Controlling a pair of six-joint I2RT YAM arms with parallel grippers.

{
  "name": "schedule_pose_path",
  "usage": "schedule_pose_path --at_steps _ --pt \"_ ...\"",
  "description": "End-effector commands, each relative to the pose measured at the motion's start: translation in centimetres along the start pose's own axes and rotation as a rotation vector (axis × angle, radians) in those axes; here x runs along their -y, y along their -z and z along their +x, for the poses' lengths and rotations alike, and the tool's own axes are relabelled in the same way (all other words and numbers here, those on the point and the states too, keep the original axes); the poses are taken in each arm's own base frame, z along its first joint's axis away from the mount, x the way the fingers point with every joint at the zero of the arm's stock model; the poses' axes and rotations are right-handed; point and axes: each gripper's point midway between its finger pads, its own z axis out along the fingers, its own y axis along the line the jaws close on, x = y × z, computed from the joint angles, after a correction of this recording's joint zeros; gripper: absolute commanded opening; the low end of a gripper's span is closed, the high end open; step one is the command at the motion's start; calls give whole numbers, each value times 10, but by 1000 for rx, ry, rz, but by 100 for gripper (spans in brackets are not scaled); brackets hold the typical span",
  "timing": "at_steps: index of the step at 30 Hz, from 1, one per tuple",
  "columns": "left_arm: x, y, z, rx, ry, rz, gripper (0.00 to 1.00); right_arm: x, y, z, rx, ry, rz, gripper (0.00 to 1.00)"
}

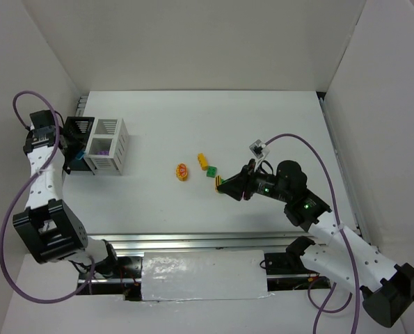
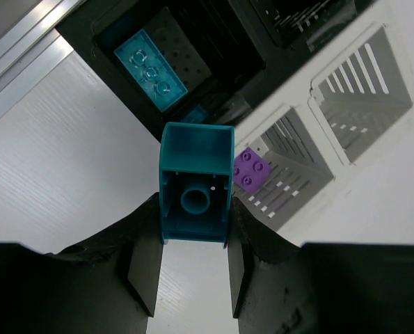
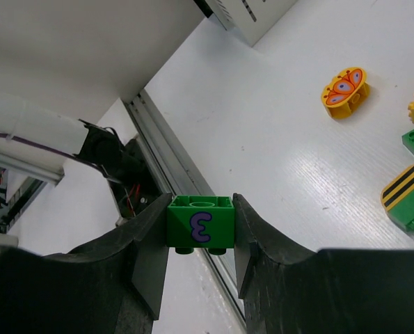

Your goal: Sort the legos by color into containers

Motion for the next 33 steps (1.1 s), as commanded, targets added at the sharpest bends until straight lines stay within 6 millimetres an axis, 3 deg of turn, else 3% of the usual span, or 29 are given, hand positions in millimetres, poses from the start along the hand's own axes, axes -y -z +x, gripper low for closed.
schedule_pose_path --at_steps 1,14,18,19,21,24,27,33 --pt "10 5 -38 101 45 -9 2 -15 4 -13 33 17 -42 0" --pt "5 -24 -61 96 35 -79 9 -18 3 -7 11 14 -74 0" --pt "8 -22 -70 111 29 -86 25 -17 1 -5 2 10 -76 0" --pt "7 -23 -71 112 28 -89 35 -17 1 -5 0 10 -78 0" --pt "7 -25 -68 102 25 -90 44 -17 0 -4 -1 10 -81 0" --pt "6 -28 -65 87 18 -88 52 -16 -1 -3 -9 8 -80 0" --pt "8 -25 -67 102 16 -74 53 -14 -4 -1 -20 3 -81 0" --pt "4 -19 -70 114 20 -104 80 -14 -4 -2 -21 4 -83 0"
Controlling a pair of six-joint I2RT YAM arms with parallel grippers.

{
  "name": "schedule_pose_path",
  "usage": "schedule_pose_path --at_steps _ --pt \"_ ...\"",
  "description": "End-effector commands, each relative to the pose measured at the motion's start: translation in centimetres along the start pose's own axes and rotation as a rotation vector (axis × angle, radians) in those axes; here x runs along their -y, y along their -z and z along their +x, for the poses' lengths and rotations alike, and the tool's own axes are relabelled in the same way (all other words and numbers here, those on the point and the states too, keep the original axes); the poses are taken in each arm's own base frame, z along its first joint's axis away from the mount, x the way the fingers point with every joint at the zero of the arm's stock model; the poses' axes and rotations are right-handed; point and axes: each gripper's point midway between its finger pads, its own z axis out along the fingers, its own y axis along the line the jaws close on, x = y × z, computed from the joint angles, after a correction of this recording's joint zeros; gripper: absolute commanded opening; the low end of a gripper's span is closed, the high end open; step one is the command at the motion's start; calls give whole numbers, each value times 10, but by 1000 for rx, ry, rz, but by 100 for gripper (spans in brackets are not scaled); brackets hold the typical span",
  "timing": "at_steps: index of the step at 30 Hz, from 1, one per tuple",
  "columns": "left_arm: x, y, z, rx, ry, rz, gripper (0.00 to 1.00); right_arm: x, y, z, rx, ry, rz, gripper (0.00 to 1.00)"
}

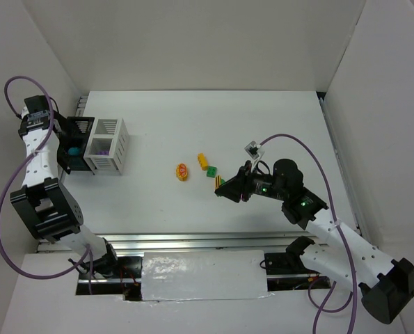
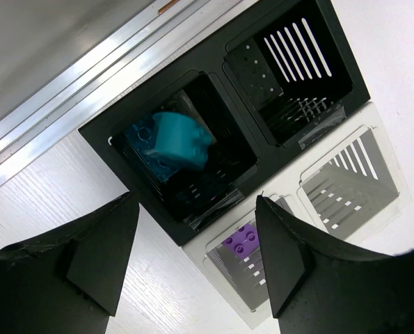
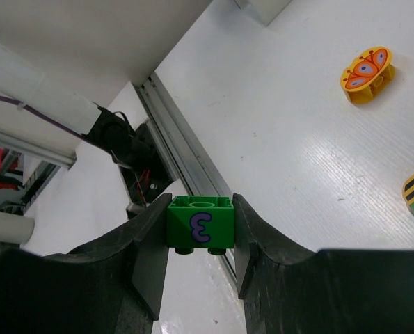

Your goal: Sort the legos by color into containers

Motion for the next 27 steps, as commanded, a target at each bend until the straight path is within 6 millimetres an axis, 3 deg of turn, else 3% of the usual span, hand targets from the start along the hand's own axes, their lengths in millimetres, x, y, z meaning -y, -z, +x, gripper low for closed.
schedule_pose_path --at_steps 1,7,9,12,13,15,16,18,19,21,22,23,25,27 --pt "1 14 -20 61 0 7 80 -11 1 -13 38 36 -39 0" --pt "9 39 -29 95 -5 57 87 -10 -1 -12 33 34 -40 0" --pt "32 61 -25 107 -54 185 87 -9 -1 -12 35 32 -38 0" --pt "76 104 -2 141 -188 398 90 -15 -3 -12 25 25 -71 0" --pt "107 125 28 76 -266 557 90 -15 -5 -12 20 19 -77 0" --pt "134 162 64 38 -385 775 90 -19 -5 -14 16 8 -88 0" --pt "153 194 108 -79 -476 957 90 -21 -4 -17 23 1 -93 0" --pt "165 226 148 -130 -584 1123 88 -31 -2 -22 34 9 -134 0" --pt "172 263 193 -232 -682 1279 88 -35 0 -25 44 -3 -148 0" --pt "170 296 231 -285 -756 1417 87 -46 3 -33 69 4 -193 0" --pt "166 322 261 -341 -812 1512 87 -50 3 -34 70 3 -209 0" --pt "155 335 277 -376 -834 1573 87 -57 5 -38 75 4 -231 0" --pt "146 369 298 -396 -868 1712 87 -72 11 -45 92 16 -293 0" --pt "130 390 310 -441 -872 1809 85 -82 14 -51 108 38 -331 0"
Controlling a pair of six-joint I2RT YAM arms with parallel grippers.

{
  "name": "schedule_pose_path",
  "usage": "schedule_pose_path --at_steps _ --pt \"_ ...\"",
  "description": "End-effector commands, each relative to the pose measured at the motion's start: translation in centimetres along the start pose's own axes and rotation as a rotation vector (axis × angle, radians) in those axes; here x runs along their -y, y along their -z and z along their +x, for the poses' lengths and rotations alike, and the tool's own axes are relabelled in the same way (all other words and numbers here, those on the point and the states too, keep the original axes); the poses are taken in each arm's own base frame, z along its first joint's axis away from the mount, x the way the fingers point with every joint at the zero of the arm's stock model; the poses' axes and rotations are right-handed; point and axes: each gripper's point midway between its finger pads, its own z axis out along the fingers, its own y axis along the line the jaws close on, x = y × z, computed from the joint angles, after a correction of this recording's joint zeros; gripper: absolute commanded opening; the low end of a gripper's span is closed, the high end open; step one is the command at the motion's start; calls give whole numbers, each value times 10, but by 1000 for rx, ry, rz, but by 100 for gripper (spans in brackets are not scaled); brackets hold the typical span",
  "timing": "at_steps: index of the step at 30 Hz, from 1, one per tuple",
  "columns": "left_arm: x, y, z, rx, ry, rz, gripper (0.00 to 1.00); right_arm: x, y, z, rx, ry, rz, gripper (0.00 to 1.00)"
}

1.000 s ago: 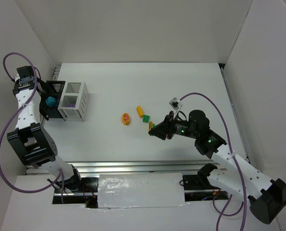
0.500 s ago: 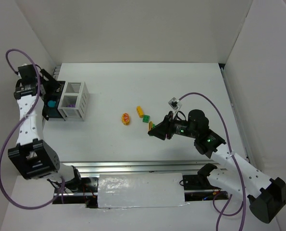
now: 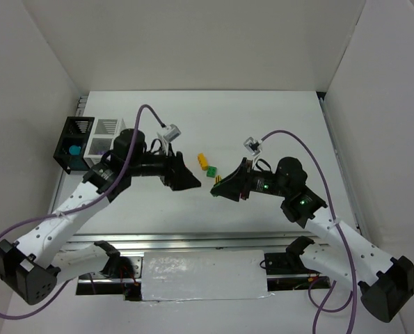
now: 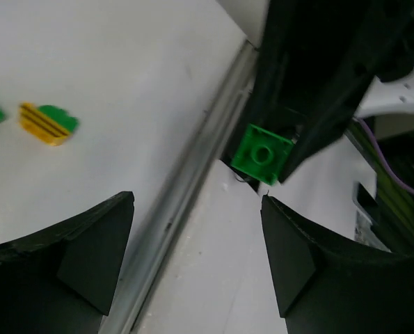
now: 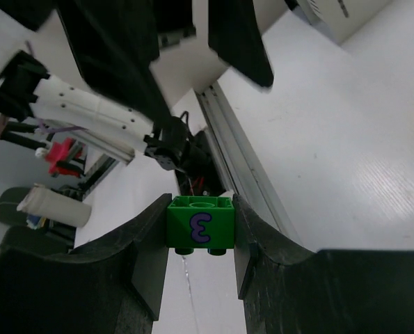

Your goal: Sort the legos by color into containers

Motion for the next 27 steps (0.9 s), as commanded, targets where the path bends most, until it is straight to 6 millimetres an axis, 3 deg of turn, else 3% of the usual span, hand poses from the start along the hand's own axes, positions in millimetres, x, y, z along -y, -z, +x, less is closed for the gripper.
schedule_pose_path --at_steps 1,5,10,22,27 --pt "80 13 -12 99 -182 307 85 -54 9 -37 89 104 -173 0" --pt "110 13 7 78 -215 444 83 -77 16 -39 86 131 -263 1" --pt "118 5 9 106 -222 454 82 -84 17 -43 98 113 -273 3" --pt "110 -13 1 112 -197 391 77 -94 15 -40 90 124 -288 4" --pt "109 -17 -1 103 -188 393 65 -97 15 -41 89 134 -296 4"
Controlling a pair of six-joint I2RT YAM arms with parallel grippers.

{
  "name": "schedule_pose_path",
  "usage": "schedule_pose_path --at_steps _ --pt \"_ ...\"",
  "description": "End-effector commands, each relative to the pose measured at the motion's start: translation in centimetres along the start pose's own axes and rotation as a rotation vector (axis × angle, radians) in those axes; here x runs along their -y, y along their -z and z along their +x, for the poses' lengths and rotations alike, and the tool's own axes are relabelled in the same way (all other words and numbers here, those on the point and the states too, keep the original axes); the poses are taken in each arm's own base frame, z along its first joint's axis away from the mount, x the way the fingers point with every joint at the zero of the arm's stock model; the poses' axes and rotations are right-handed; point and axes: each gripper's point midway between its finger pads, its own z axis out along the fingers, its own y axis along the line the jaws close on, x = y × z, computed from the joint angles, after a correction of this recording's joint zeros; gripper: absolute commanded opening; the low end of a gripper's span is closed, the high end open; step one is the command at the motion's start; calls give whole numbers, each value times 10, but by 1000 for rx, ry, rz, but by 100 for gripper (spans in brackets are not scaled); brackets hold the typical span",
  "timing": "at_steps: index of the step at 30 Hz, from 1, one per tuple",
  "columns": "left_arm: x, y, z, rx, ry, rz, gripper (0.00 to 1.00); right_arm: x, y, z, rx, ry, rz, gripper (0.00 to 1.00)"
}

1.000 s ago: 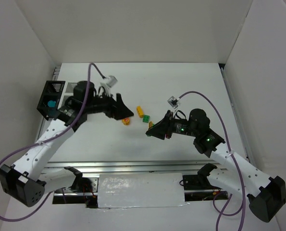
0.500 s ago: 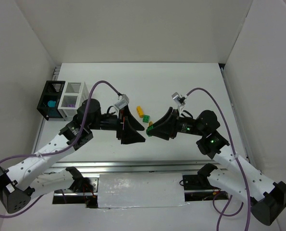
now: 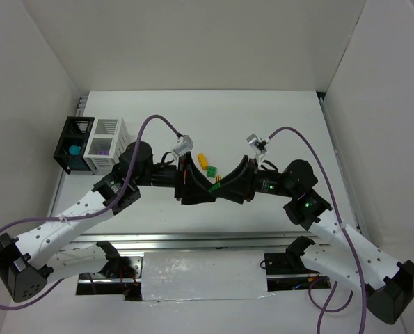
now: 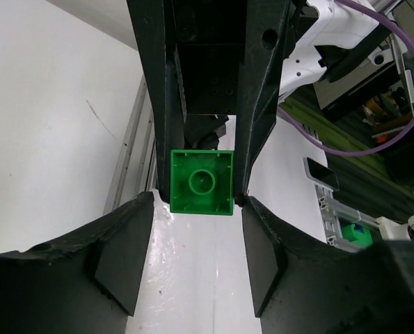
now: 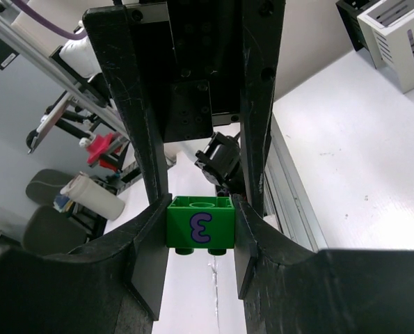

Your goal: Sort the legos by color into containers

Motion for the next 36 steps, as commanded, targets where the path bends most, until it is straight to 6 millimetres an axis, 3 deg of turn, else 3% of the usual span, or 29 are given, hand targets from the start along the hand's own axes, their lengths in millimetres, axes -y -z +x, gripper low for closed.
schedule_pose_path --at_steps 1,4,7,10,14,16,18,25,33,36 --pt "3 -4 -24 62 -52 0 65 -32 -2 -19 26 78 -87 4" --pt "7 -4 -24 67 -60 26 53 -31 -3 -19 27 75 -90 4" --pt "10 -4 -25 69 -71 43 20 -32 -4 -18 24 67 -103 4" --pt "12 -4 -23 64 -74 65 0 -35 -5 -19 24 67 -118 4" --pt "12 -4 -21 74 -85 76 0 -38 -5 -21 27 70 -128 13" --pt "11 -3 -19 79 -86 70 0 -40 -5 -21 34 79 -142 35" --pt "11 -2 -19 81 -91 69 0 -42 -2 -20 38 81 -147 47" --pt "7 -4 -17 80 -90 61 0 -45 0 -18 37 79 -160 51" --pt "0 -5 -13 83 -83 38 0 -46 1 -16 31 80 -170 48" --pt "-2 -5 -14 85 -86 23 0 -39 0 -19 53 80 -125 55"
